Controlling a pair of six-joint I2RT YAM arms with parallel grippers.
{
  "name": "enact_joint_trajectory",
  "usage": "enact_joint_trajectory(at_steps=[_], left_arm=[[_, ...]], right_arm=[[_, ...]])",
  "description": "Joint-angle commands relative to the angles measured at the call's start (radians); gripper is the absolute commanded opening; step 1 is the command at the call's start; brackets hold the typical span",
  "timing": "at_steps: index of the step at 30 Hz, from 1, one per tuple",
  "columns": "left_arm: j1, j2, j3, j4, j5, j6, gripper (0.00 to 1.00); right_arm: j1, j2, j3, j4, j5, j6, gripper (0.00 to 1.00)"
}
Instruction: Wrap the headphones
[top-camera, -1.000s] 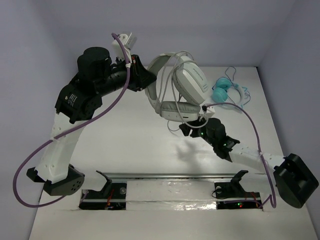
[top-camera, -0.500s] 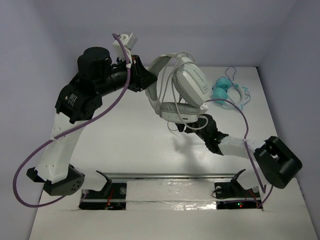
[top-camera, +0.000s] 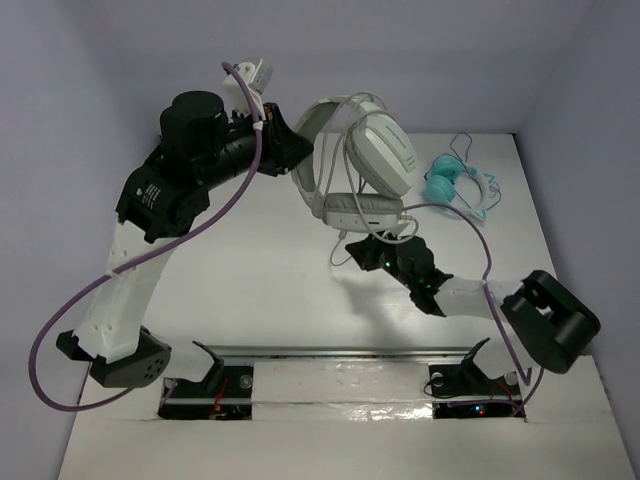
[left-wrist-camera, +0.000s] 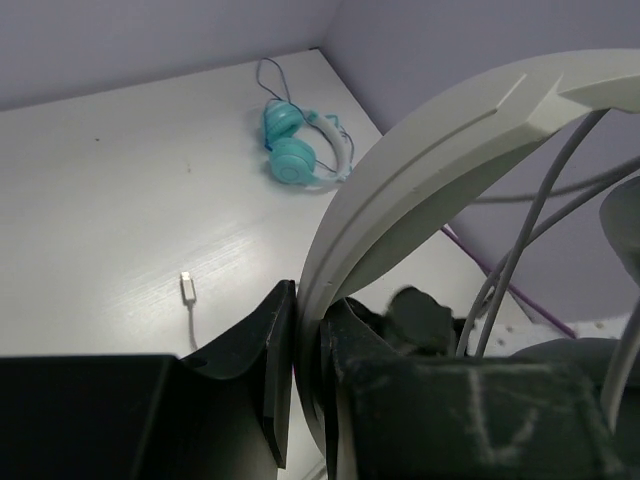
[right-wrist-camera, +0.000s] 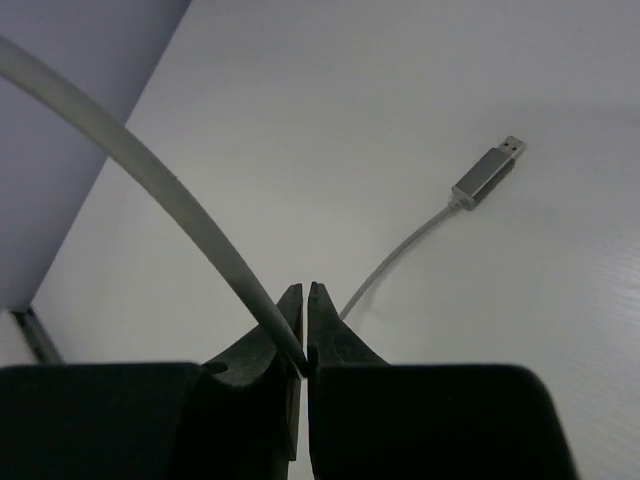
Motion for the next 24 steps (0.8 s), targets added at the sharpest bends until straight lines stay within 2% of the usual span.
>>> enact_joint_trajectory(at_steps=[1, 7, 9, 13, 15, 19, 24], left_arm=[[0.001, 0.038, 0.053, 0.158, -0.132, -0.064, 0.00], [0.108, 0.150, 0.099, 0.229, -0.233, -0.117, 0.00], [0.150, 0.162, 0.067, 0.261, -0.207, -0.165, 0.00], [0.205, 0.180, 0.007, 0.313, -0.244, -0.206, 0.00], [0.216, 0.177, -0.044, 0.335, -0.329, -0.219, 0.00], [0.216, 0.200, -0.091, 0.346, -0.465, -0.185, 0.00], [0.216, 0.203, -0.235, 0.381, -0.603, -0.130, 0.00]], right_arm=[[0.089, -0.140, -0.034, -0.031, 0.034, 0.036, 0.00], [0.310, -0.313, -0.014, -0.393, 0.200, 0.073, 0.00], [0.377, -0.330, 0.000, -0.487, 0.220, 0.087, 0.00], [0.469, -0.341, 0.049, -0.622, 0.259, 0.125, 0.00], [0.536, -0.329, 0.083, -0.717, 0.269, 0.130, 0.00], [0.675, -0.304, 0.245, -0.932, 0.370, 0.156, 0.00], [0.807, -0.277, 0.428, -1.188, 0.473, 0.167, 0.00]])
